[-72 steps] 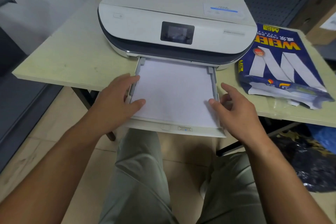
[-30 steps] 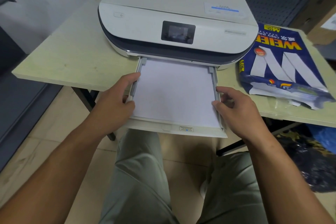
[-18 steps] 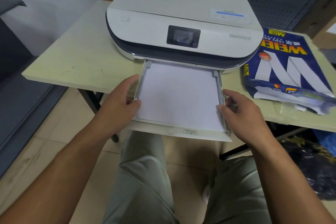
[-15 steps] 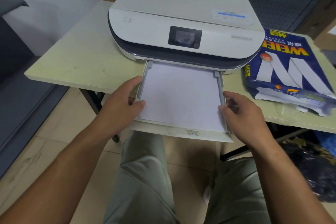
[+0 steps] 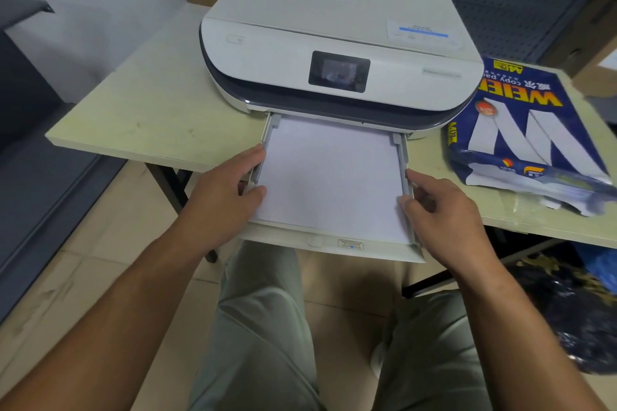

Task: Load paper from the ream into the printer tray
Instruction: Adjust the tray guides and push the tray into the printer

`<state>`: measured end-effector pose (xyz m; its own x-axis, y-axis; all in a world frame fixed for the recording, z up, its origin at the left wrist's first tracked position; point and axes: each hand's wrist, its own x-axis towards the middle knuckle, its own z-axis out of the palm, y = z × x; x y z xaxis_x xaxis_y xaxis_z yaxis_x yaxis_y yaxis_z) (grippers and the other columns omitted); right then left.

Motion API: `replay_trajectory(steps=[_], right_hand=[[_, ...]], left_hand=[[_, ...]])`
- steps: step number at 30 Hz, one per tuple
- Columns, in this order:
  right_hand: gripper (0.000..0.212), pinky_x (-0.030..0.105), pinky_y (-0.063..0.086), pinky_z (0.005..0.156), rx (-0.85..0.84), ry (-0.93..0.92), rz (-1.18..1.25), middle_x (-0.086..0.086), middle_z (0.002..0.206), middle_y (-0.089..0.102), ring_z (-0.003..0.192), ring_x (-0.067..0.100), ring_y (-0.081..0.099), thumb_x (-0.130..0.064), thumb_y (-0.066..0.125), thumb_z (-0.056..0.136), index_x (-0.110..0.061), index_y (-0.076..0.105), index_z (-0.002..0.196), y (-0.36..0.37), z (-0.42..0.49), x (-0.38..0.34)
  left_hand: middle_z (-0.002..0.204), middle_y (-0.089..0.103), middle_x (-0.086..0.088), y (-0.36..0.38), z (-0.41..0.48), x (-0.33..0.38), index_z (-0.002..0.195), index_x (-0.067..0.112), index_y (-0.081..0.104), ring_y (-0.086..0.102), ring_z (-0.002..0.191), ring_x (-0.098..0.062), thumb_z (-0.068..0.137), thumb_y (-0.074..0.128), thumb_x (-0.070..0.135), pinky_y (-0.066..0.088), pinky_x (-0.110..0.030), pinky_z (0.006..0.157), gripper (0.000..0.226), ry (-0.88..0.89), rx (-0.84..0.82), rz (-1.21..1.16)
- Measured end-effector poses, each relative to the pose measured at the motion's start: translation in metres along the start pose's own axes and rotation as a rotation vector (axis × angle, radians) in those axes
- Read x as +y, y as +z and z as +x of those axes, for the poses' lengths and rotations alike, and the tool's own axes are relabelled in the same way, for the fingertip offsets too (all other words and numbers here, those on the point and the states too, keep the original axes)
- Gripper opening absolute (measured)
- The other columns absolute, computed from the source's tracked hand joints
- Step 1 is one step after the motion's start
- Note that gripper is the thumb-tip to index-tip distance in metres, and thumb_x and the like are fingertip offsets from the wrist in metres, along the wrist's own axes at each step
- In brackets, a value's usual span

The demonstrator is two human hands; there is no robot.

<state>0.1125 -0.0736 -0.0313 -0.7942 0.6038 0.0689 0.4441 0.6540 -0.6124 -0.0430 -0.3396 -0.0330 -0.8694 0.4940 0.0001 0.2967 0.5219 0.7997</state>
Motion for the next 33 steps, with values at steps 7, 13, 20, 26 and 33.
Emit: replay_trajectory(steps=[7, 13, 20, 26, 33], right_hand=[[0.048, 0.029, 0.039, 0.086, -0.018, 0.003, -0.016, -0.002, 0.101, 0.058, 0.092, 0.019, 0.056, -0.031, 0.059, 0.096, -0.028, 0.054, 0.143, 0.000, -0.002, 0.000], [0.050, 0.029, 0.041, 0.086, -0.034, 0.007, -0.004, -0.002, 0.101, 0.056, 0.090, 0.016, 0.056, -0.031, 0.060, 0.095, -0.028, 0.054, 0.144, -0.002, -0.004, -0.002], [0.059, 0.031, 0.047, 0.089, -0.041, -0.030, -0.066, -0.005, 0.120, 0.049, 0.101, 0.016, 0.057, -0.046, 0.060, 0.094, -0.030, 0.045, 0.149, -0.004, -0.022, -0.005], [0.071, 0.033, 0.044, 0.106, -0.006, -0.174, -0.101, -0.006, 0.143, 0.040, 0.134, 0.015, 0.042, -0.061, 0.066, 0.083, -0.032, 0.047, 0.145, -0.012, -0.036, -0.009], [0.094, 0.035, 0.029, 0.118, -0.216, -0.341, -0.169, -0.015, 0.164, 0.016, 0.152, 0.008, 0.014, -0.077, 0.062, 0.071, -0.045, 0.029, 0.153, -0.013, -0.042, -0.011]], left_hand=[[0.146, 0.054, 0.012, -0.001, 0.001, -0.005, 0.150, 0.035, 0.041, 0.059, 0.119, -0.017, 0.095, 0.062, 0.020, 0.046, -0.034, 0.106, 0.061, -0.008, -0.026, 0.010], [0.140, 0.057, 0.012, -0.003, 0.002, -0.005, 0.149, 0.042, 0.038, 0.060, 0.112, -0.015, 0.094, 0.063, 0.030, 0.048, -0.038, 0.104, 0.062, -0.024, -0.052, 0.009], [0.137, 0.040, 0.033, -0.009, -0.009, -0.003, 0.148, 0.038, 0.037, 0.046, 0.122, -0.003, 0.092, 0.066, 0.035, 0.042, -0.021, 0.095, 0.063, 0.082, -0.096, 0.095], [0.164, 0.021, 0.010, -0.011, -0.029, -0.014, 0.154, 0.038, 0.026, 0.012, 0.151, -0.017, 0.081, 0.053, 0.068, 0.024, -0.046, 0.117, 0.083, 0.155, -0.024, 0.333], [0.167, 0.013, 0.011, -0.008, -0.037, -0.016, 0.156, 0.040, 0.019, -0.003, 0.155, -0.010, 0.077, 0.044, 0.085, 0.027, -0.053, 0.118, 0.094, 0.325, -0.098, 0.435]])
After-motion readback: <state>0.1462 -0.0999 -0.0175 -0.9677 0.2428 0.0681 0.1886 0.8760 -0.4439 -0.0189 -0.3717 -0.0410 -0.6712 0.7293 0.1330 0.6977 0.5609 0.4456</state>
